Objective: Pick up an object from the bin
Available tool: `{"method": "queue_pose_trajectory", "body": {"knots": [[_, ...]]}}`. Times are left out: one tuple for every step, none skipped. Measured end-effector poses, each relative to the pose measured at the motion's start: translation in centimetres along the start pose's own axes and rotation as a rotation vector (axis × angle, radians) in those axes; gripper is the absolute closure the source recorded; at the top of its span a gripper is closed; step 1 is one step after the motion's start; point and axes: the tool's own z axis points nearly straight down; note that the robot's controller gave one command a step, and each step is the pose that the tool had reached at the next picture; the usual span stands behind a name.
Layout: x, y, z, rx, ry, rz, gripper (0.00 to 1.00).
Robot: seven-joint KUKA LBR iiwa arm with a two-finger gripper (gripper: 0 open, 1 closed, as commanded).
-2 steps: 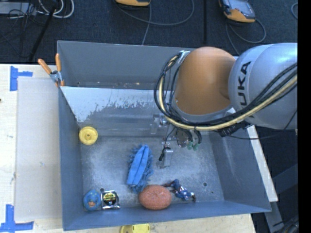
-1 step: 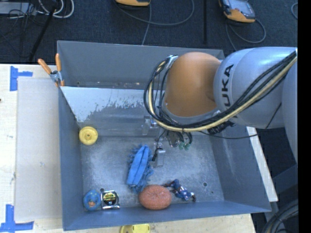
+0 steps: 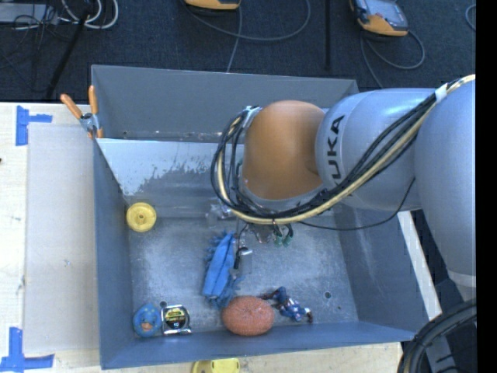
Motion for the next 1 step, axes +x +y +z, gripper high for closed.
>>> {"method": "queue_pose_trajectory", "body": {"knots": [[-3.87, 1.62, 3.98, -0.002, -0.002, -0.098, 1.00]]}}
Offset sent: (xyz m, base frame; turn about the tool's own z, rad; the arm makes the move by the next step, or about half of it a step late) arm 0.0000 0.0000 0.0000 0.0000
